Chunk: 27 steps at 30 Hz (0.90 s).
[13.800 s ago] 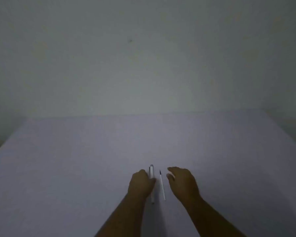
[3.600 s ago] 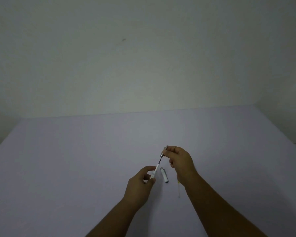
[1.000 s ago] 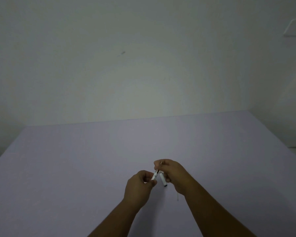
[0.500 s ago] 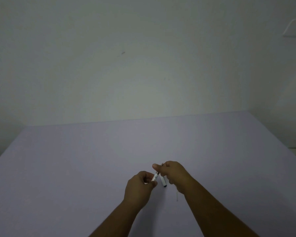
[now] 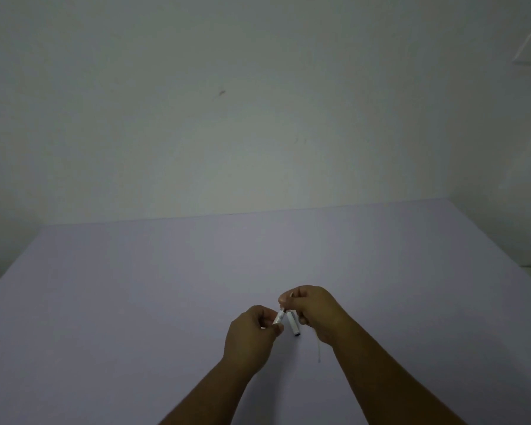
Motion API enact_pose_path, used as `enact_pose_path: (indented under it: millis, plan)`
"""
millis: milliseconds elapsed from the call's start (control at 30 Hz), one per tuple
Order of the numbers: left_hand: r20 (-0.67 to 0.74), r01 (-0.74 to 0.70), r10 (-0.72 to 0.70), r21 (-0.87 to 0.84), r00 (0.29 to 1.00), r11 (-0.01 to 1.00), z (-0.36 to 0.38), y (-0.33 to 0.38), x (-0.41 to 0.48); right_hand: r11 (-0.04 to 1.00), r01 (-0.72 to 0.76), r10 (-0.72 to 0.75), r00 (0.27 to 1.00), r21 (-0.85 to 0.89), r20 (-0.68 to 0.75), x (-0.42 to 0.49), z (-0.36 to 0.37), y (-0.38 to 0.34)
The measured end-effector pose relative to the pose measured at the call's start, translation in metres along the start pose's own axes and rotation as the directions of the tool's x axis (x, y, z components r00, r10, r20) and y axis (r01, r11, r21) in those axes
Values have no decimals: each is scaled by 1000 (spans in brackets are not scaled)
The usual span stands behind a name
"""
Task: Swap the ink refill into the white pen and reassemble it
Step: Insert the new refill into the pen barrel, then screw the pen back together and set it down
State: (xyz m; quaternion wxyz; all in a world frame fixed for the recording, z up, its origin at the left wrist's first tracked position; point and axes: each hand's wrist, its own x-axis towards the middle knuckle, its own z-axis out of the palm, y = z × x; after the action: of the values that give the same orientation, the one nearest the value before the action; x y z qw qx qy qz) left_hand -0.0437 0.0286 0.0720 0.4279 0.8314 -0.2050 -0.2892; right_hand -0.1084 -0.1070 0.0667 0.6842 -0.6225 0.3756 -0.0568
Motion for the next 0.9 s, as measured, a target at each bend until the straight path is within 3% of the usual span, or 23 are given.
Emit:
enact_pose_path:
  millis: [233, 300, 367, 500, 800, 833, 900]
  plan:
    - [-54, 20, -22, -37, 998, 999, 1, -5, 5, 997, -16, 15, 1000, -74, -12, 16, 3, -1]
    - [-59, 65, -71, -105, 996, 992, -3, -7, 9, 999, 0, -5, 993, -48, -116, 25, -3, 3]
    - [-58, 108, -119, -162, 991, 981, -7, -11, 13, 987, 2, -44, 966, -163, -255, 36, -9, 11]
    - [-59, 153, -171, -239, 983, 959, -11, -19, 17, 841, -91, -70, 959, -533, -275, 50, -1, 42]
    - [-26, 170, -180, -212, 983, 962, -11, -29, 21, 578, -121, -128, 963, -807, -236, 61, 16, 77]
    - [-21, 171, -179, -208, 984, 963, -11, -29, 21, 584, -118, -144, 959, -803, -245, 60, 17, 74]
    - [-10, 172, -177, -194, 984, 966, -10, -30, 20, 714, -103, -154, 942, -693, -298, 56, 18, 61]
